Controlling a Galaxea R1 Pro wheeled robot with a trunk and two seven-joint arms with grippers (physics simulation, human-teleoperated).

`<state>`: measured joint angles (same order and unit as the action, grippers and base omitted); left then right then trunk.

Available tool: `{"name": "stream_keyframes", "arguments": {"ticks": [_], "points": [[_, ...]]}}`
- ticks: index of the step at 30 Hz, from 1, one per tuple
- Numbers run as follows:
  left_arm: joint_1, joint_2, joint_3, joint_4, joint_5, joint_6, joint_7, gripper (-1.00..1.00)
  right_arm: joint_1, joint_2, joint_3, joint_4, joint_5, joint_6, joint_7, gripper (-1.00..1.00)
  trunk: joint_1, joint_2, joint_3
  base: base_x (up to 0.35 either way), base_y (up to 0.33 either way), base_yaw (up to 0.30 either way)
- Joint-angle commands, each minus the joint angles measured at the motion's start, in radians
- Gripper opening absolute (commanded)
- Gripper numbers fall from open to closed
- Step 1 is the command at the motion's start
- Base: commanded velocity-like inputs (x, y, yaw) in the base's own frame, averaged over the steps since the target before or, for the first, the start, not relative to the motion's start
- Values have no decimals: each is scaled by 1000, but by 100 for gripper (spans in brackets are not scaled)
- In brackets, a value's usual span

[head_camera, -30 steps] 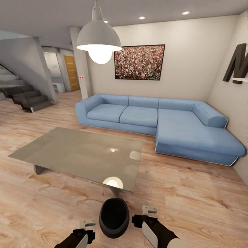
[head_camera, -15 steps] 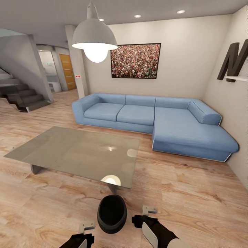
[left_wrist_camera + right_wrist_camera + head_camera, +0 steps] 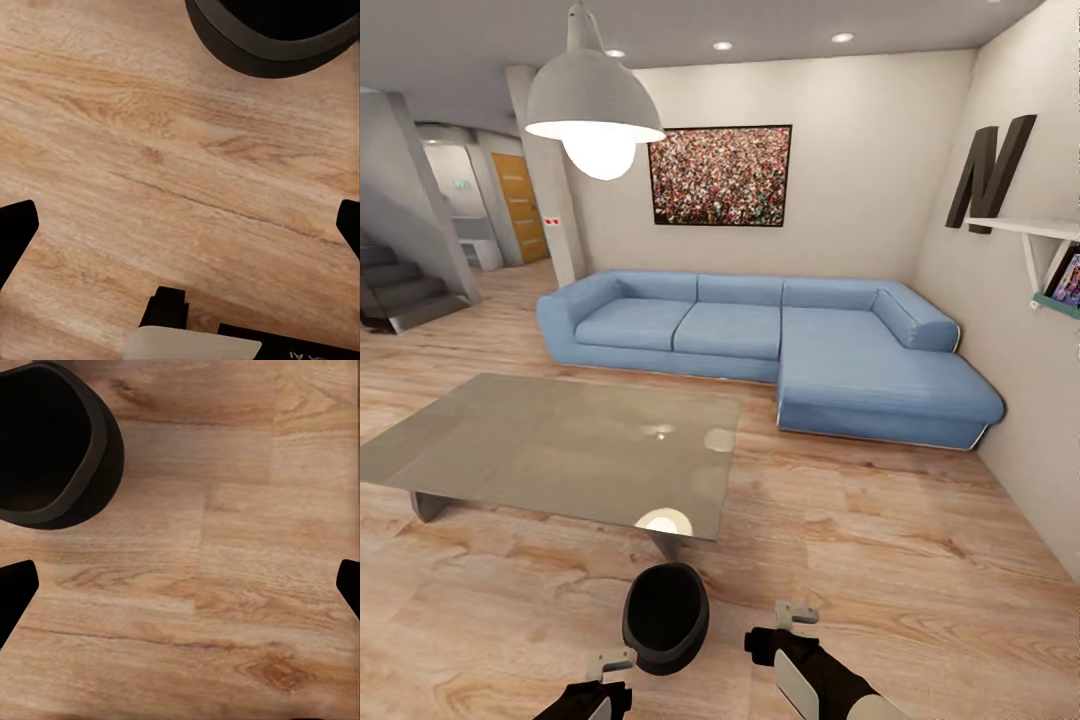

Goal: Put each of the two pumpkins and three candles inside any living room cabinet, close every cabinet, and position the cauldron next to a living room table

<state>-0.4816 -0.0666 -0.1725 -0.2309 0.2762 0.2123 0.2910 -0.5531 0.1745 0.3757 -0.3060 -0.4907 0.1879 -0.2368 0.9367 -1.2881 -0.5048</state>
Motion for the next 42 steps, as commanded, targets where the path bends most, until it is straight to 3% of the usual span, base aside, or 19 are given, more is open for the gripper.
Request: {"name": "stream_keyframes", "arguments": {"ticks": [1,8,13,17,42], "points": [[0,1,-9,-2,9,5,7,100,-1,0,5,-1,-3,5,-7,100,0,-1,-1,-45,0,-45],[0,1,-9,0,9,5,7,100,0,0,6,-1,1,0,-7,100,0,-1,-1,-156,0,-11],[0,2,-9,1,10,5,7,100,9,0,9,22,9,-83,-7,100,0,-1,-1,-26,0,-1],[0,2,-9,1,11,5,7,100,10,0,12,56,10,-106,-7,100,0,-1,-1,-16,0,0],[0,2,-9,13,8,4,7,100,10,0,11,62,10,-117,-10,100,0,-1,-1,-140,0,0]]}}
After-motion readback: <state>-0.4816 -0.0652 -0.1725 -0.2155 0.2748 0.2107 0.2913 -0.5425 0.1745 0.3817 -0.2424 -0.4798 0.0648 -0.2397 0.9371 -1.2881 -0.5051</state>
